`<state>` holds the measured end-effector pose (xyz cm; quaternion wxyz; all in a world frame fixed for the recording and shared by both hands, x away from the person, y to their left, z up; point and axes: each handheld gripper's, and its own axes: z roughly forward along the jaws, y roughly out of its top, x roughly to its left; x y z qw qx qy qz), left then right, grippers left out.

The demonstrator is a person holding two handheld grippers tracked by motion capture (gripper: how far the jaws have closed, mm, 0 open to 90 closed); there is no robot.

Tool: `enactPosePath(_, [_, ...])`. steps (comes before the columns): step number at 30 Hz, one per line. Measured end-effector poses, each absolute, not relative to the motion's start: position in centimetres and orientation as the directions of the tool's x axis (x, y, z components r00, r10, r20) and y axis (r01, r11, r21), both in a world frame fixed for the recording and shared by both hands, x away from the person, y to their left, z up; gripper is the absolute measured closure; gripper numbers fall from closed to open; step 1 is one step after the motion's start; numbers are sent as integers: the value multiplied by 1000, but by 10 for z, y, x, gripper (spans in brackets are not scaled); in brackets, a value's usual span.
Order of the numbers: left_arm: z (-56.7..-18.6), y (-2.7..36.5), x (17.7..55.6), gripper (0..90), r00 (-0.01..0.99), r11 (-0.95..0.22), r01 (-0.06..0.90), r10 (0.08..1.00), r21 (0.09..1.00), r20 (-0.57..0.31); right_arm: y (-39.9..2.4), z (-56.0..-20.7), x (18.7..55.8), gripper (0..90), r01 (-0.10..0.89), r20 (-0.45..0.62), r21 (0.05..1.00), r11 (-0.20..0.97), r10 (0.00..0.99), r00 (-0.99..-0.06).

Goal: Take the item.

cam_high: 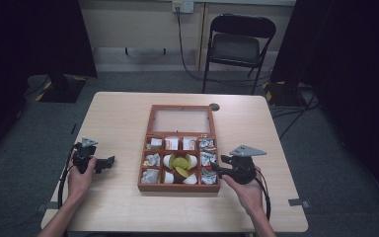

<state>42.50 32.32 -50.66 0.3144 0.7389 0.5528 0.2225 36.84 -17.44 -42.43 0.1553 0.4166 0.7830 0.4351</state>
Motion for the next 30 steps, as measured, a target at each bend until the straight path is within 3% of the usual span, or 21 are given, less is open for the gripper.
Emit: enactPosePath(30, [-507, 323, 425, 0, 290, -191, 677, 957, 711, -19, -117, -419, 387, 471, 473, 129, 814, 336, 690, -712])
